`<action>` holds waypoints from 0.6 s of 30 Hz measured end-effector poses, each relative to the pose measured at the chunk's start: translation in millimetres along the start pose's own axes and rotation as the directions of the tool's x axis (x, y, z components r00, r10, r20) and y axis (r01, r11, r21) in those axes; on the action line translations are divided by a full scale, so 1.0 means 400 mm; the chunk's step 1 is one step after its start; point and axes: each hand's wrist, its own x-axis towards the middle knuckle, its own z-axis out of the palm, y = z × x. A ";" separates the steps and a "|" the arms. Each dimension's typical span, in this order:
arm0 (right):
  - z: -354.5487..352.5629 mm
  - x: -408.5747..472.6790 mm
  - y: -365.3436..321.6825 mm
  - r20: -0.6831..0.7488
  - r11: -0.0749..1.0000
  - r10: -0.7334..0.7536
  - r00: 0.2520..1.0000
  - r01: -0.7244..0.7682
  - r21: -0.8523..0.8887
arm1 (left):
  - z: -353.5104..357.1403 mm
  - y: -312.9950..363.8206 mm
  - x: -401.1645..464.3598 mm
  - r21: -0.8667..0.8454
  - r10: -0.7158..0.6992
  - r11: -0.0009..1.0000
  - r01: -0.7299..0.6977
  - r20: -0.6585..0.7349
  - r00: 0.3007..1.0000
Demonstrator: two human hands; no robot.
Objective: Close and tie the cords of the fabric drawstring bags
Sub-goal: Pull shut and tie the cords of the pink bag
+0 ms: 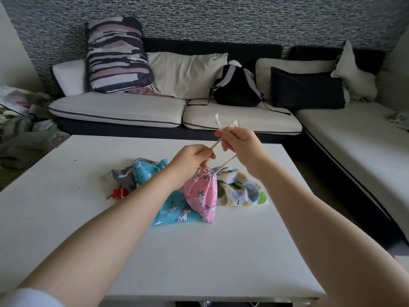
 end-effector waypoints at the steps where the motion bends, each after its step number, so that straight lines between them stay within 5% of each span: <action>1: -0.004 0.004 0.019 0.015 0.996 0.034 0.999 -0.032 -0.087 | -0.006 -0.010 0.001 0.006 -0.014 1.000 0.015 -0.068 0.998; 5: -0.007 0.006 0.058 -0.061 0.949 0.295 0.954 -0.300 -0.100 | -0.017 -0.027 0.003 -0.182 -0.172 0.973 0.141 -0.173 0.970; 11: 0.011 0.003 -0.076 -0.032 0.904 0.181 0.983 -0.153 0.399 | -0.007 -0.016 -0.006 0.012 -0.178 0.984 0.178 -0.018 0.984; 15: 0.036 0.003 -0.126 0.076 0.832 0.163 0.984 -0.179 0.526 | -0.001 -0.003 -0.026 0.106 -0.136 0.987 0.119 0.173 0.975; 18: 0.070 -0.004 -0.125 0.171 0.789 0.147 0.974 -0.220 0.573 | 0.007 -0.009 -0.030 0.239 -0.104 0.969 0.060 0.176 0.979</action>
